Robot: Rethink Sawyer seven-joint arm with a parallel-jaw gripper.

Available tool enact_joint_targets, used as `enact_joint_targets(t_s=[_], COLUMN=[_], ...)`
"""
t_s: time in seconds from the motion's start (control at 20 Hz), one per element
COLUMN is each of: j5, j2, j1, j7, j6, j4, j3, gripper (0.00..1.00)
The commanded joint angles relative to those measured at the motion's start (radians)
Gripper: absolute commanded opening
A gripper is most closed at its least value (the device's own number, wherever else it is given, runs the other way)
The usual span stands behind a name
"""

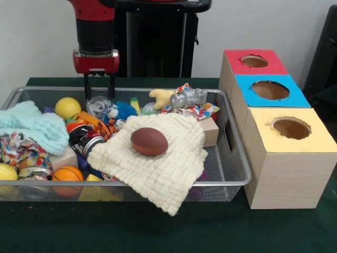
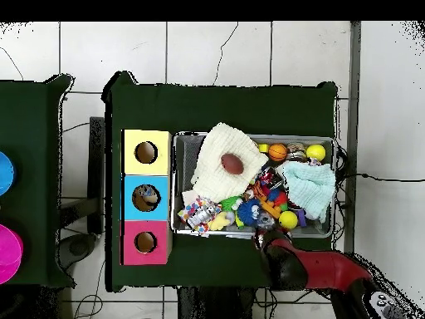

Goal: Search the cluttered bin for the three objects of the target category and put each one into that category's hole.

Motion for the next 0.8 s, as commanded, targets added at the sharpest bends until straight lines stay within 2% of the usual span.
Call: enact_joint_targets(t_s=[0.05,0.8], j5=[0.044,0.04], j2=[0.008,0.001], j1=[0.011,0.012], j7=[0.028,0.011], j6=[0.103,0.139], j4=[-0.122,-0.154], j3=[0.14,0.169], gripper=[1.0,1.0])
